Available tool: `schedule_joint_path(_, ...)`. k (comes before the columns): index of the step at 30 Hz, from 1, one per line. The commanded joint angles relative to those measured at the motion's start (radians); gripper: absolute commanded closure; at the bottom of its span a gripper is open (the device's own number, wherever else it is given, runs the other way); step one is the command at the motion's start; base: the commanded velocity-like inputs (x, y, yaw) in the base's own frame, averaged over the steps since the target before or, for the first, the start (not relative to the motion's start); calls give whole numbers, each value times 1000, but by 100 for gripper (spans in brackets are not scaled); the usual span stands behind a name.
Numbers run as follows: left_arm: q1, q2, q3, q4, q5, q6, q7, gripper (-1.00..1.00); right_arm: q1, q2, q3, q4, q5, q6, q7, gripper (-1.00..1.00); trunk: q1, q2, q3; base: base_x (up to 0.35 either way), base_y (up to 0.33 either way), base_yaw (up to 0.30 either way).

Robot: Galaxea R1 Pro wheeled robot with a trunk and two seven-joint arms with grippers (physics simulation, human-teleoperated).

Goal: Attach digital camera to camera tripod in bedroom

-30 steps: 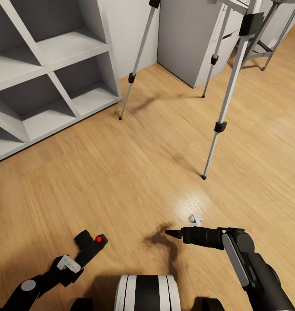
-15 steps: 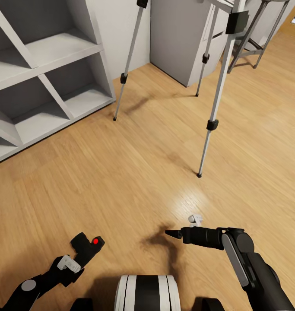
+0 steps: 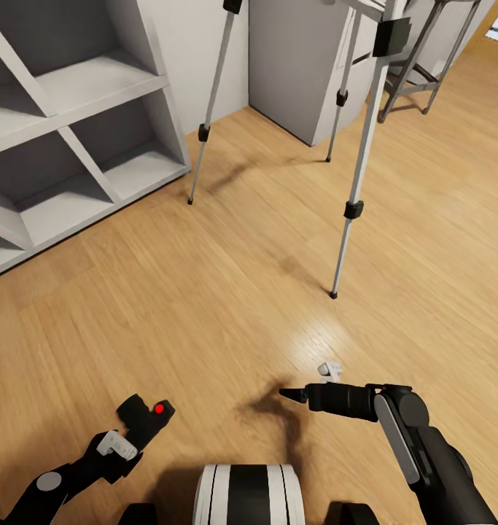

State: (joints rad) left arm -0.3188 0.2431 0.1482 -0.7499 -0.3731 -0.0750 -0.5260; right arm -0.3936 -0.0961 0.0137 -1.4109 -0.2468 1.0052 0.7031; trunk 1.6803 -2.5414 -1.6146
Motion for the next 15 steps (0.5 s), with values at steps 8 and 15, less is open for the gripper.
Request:
schedule_joint_path(8,0,-1,4,0,-10,-8,-5,-100,-1,-1,1,0,0,5,1,-100,0,0,-1,0,0,-142)
schedule_joint_path(15,0,-1,4,0,-10,-8,-5,-100,-1,-1,0,0,0,4,1,-100,0,0,-1,0,0,-24)
